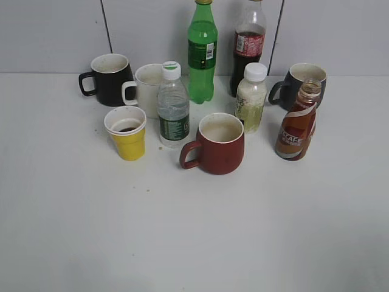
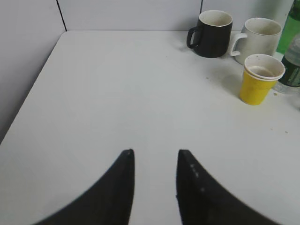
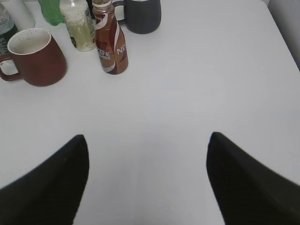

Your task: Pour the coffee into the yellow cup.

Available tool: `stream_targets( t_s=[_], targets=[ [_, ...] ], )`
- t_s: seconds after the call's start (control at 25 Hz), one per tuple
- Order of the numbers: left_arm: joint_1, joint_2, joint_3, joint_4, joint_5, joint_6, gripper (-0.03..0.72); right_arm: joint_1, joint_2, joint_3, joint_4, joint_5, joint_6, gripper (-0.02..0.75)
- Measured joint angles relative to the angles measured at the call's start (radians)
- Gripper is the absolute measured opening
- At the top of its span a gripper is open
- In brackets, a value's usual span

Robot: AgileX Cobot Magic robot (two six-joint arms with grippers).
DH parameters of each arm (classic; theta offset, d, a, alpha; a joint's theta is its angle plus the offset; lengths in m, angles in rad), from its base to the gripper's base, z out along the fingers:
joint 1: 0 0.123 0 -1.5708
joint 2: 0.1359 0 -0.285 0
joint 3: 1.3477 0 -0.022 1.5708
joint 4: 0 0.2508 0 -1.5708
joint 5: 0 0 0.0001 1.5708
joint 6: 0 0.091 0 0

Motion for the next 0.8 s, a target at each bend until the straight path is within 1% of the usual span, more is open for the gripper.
stream_targets(
  t_s=[0.8],
  targets=[
    [0.0,0.0,0.0,0.0,0.0,0.0,0.239,0.0,0.0,0.0,0.0,0.0,0.0,0.585]
  ],
)
